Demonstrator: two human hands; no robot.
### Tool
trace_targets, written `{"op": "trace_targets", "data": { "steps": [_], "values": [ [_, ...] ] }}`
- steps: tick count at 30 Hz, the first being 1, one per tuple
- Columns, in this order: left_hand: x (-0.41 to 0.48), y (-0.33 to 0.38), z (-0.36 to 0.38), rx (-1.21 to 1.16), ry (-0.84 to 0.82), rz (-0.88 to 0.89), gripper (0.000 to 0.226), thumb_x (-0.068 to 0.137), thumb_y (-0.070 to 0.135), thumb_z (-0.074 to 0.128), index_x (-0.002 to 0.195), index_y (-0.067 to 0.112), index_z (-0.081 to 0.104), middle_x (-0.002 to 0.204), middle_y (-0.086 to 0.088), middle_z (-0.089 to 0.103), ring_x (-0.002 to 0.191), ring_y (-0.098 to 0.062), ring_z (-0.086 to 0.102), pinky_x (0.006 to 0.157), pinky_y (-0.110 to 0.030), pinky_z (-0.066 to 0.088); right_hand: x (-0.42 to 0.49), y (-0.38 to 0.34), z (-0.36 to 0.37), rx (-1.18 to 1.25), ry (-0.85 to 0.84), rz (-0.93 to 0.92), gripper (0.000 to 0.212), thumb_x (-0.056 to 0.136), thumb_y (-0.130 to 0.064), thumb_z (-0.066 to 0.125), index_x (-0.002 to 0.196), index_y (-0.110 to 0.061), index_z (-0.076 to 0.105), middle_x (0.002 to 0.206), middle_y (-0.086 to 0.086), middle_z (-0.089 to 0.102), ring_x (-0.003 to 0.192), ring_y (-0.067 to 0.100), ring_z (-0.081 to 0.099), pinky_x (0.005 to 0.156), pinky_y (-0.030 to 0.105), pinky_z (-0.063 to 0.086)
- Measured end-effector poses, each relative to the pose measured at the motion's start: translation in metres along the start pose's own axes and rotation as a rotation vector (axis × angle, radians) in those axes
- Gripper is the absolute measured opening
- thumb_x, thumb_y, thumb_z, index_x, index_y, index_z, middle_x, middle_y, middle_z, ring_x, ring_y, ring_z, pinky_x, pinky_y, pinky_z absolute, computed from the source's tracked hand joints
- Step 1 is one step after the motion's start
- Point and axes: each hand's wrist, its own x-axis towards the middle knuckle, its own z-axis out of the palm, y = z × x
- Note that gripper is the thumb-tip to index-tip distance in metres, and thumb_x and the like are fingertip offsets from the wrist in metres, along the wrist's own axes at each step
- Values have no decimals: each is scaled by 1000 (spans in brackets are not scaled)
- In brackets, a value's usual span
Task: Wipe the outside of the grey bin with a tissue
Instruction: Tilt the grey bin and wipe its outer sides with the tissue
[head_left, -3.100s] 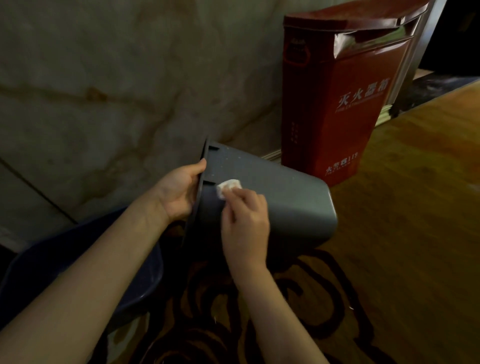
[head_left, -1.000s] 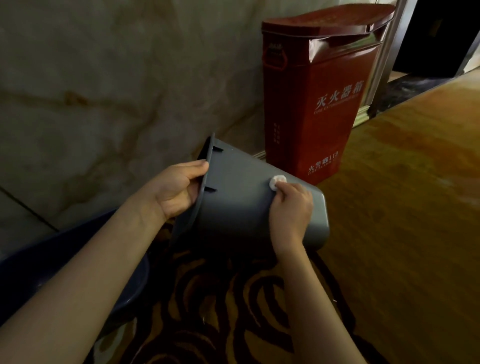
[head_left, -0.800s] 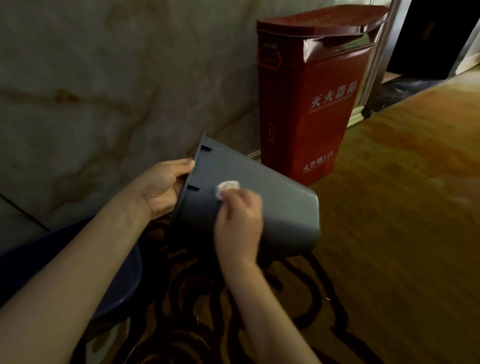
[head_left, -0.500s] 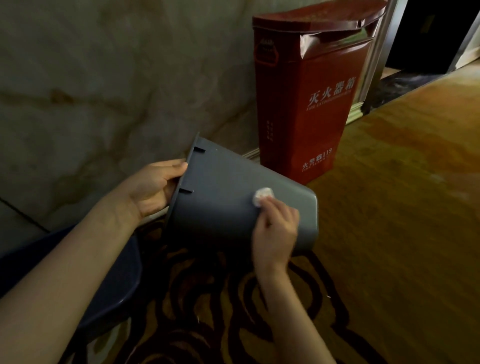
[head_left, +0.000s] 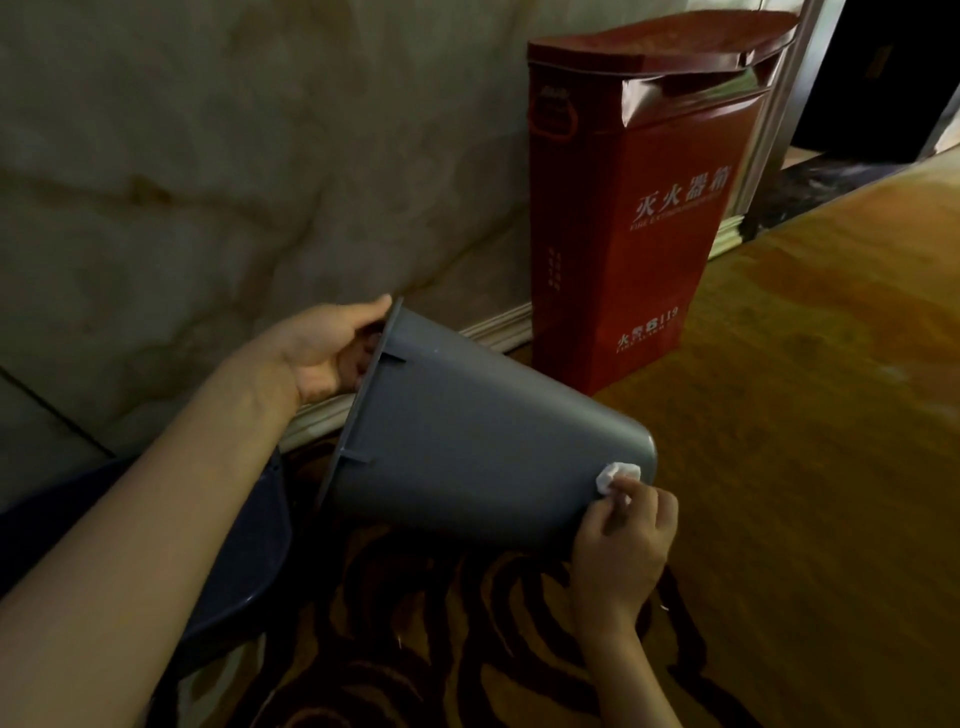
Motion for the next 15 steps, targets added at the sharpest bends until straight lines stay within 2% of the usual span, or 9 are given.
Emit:
{"op": "trace_targets", "data": {
  "steps": [3,6,8,11,13,15],
  "values": [
    [-1,2,7,21,110,57,29,95,23,43,72,11,57,43,2,62,37,-7,59,41,-20,52,-1,-11,2,24,-21,-41,21,81,7,57,98,-5,59,91,-1,45,77,14,48,60,14,34],
    [-3,6,13,-54,113,75,30,94,26,45,74,8,58,45,1,66,44,-9,64,46,-21,55,-3,-21,4,43,-57,-69,20,81,8,59,97,-3,61,89,6,53,77,15,51,62,17,36],
    [-5,6,18,-22,128,87,30,93,27,47,74,6,57,45,1,65,44,-9,64,44,-21,54,-6,-27,4,52,-65,-94,18,81,9,60,95,-2,62,87,8,54,75,14,50,62,17,37],
    [-6,3,24,66,197,150,27,94,18,47,72,5,56,41,2,63,39,-8,62,40,-18,50,-8,-43,7,93,-94,-120,19,82,5,61,96,-8,62,91,-2,50,78,7,48,66,13,41],
    [-9,1,26,94,228,208,27,94,18,46,72,7,56,50,-2,64,47,-11,62,47,-20,51,-7,-61,13,135,-137,-91,20,84,-1,59,101,-13,61,97,-4,50,84,6,51,73,18,49],
    [-13,-1,27,116,234,265,27,94,19,45,72,9,56,63,-5,61,56,-12,60,54,-22,50,-6,-84,22,184,-183,-109,23,85,-5,58,106,-16,60,105,-2,53,93,3,51,82,19,48]
  ]
}}
